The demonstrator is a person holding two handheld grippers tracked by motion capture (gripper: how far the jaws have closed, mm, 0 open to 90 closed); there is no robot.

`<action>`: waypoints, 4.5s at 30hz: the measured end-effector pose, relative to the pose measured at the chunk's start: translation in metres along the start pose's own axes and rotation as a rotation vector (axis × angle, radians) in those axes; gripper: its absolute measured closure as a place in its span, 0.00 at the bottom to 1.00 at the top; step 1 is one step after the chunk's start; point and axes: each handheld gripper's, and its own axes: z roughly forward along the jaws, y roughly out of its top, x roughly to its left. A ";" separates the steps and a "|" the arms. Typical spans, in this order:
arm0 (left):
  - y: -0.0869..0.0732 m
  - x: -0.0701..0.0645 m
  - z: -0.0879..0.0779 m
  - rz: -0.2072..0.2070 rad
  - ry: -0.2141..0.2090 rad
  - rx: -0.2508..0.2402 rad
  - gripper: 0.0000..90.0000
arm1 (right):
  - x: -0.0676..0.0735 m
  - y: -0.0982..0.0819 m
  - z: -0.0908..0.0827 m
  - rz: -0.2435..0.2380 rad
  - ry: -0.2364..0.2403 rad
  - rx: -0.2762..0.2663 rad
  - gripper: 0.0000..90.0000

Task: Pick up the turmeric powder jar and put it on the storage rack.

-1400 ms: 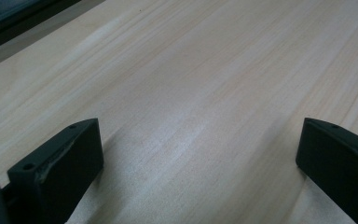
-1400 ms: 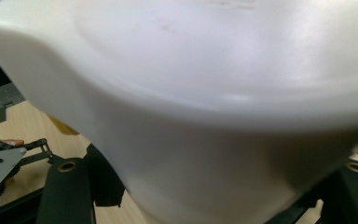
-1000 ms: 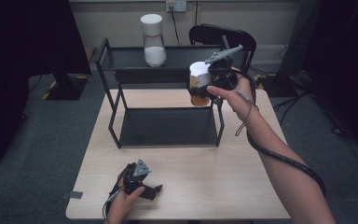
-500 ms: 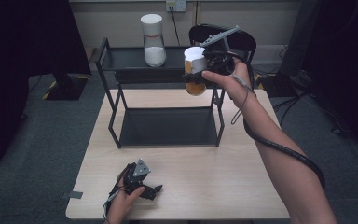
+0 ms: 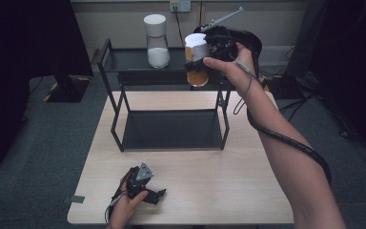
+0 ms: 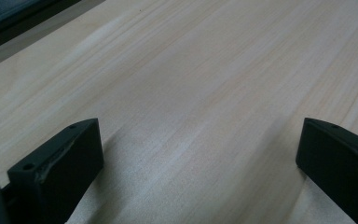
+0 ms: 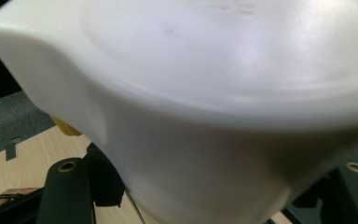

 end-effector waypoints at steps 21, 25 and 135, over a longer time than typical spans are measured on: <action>0.000 0.000 0.000 0.000 0.000 0.000 0.00 | -0.014 0.040 0.022 0.035 -0.070 -0.005 0.34; 0.000 0.000 0.000 0.001 0.000 0.000 0.00 | -0.016 0.045 0.029 0.043 -0.091 0.001 0.34; 0.000 0.000 0.000 -0.001 0.001 -0.001 0.00 | 0.025 -0.060 0.008 0.090 -0.093 -0.088 0.03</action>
